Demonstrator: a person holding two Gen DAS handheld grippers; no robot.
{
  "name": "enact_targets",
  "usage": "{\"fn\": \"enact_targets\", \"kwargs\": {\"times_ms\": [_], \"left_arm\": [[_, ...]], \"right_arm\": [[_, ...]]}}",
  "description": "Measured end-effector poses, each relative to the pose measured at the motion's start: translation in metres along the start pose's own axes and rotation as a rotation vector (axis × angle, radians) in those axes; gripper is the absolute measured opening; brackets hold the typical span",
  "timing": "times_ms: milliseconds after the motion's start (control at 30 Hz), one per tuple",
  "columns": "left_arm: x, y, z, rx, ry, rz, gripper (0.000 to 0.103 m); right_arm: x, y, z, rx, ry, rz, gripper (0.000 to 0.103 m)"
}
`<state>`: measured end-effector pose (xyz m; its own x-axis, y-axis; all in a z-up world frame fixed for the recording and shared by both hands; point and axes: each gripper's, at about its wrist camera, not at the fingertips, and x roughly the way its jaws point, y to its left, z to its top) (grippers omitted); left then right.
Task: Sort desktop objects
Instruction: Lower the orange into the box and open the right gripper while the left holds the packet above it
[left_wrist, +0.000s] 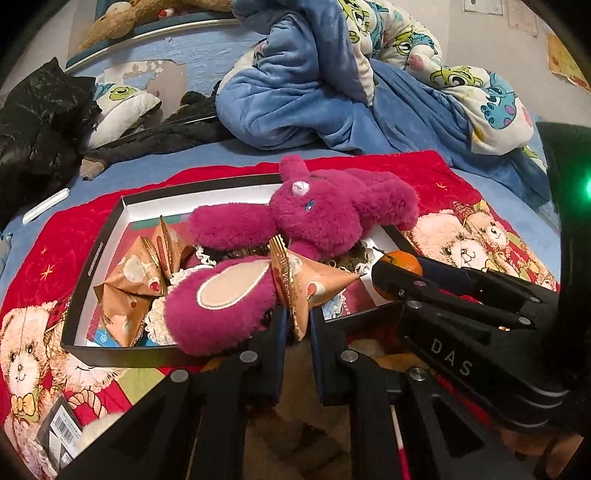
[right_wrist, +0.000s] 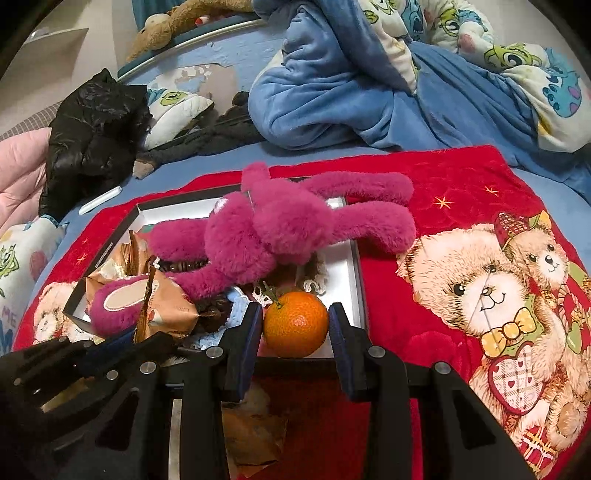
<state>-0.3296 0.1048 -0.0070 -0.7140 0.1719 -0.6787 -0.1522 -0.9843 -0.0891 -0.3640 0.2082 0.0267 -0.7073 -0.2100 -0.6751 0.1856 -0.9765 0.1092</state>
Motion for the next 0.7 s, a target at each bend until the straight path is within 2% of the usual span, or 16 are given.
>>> {"fn": "enact_targets", "kwargs": {"times_ms": [267,333,367,400,433,533,567,600,633,667,700], "left_arm": [[-0.001,-0.001,-0.002,0.011,-0.004,0.009,0.013],[-0.002,-0.001,-0.003,0.017,-0.004,0.013,0.013],[-0.002,-0.001,-0.003,0.018,-0.004,0.02,0.014],[-0.003,-0.002,-0.003,0.017,-0.005,0.026,0.017],[-0.003,-0.001,-0.003,0.015,-0.007,0.027,0.02],[-0.004,-0.002,-0.002,0.013,0.002,0.038,0.047],[-0.005,-0.002,-0.002,0.01,0.004,0.026,0.063],[-0.007,-0.002,-0.002,0.008,0.002,0.017,0.078],[-0.01,-0.004,-0.001,0.011,-0.006,0.012,0.085],[-0.013,-0.006,-0.001,0.017,-0.016,0.014,0.097],[-0.015,-0.008,-0.001,0.027,-0.023,0.024,0.103]], "right_arm": [[0.002,-0.001,0.0,0.009,0.008,-0.001,0.037],[0.0,-0.001,0.0,0.015,0.001,-0.007,0.053],[-0.002,0.0,0.0,0.017,-0.008,-0.008,0.066],[-0.003,0.0,0.0,0.017,-0.012,-0.007,0.076],[-0.004,0.0,0.0,0.017,-0.018,-0.013,0.078],[-0.007,0.0,0.001,0.028,-0.026,-0.014,0.094],[-0.008,0.0,0.001,0.033,-0.027,-0.01,0.1],[-0.009,0.001,0.001,0.035,-0.028,0.002,0.101],[-0.009,0.002,0.002,0.034,-0.027,0.009,0.101],[-0.01,0.004,0.002,0.029,-0.026,0.012,0.102],[-0.01,0.005,0.002,0.022,-0.028,0.01,0.103]]}}
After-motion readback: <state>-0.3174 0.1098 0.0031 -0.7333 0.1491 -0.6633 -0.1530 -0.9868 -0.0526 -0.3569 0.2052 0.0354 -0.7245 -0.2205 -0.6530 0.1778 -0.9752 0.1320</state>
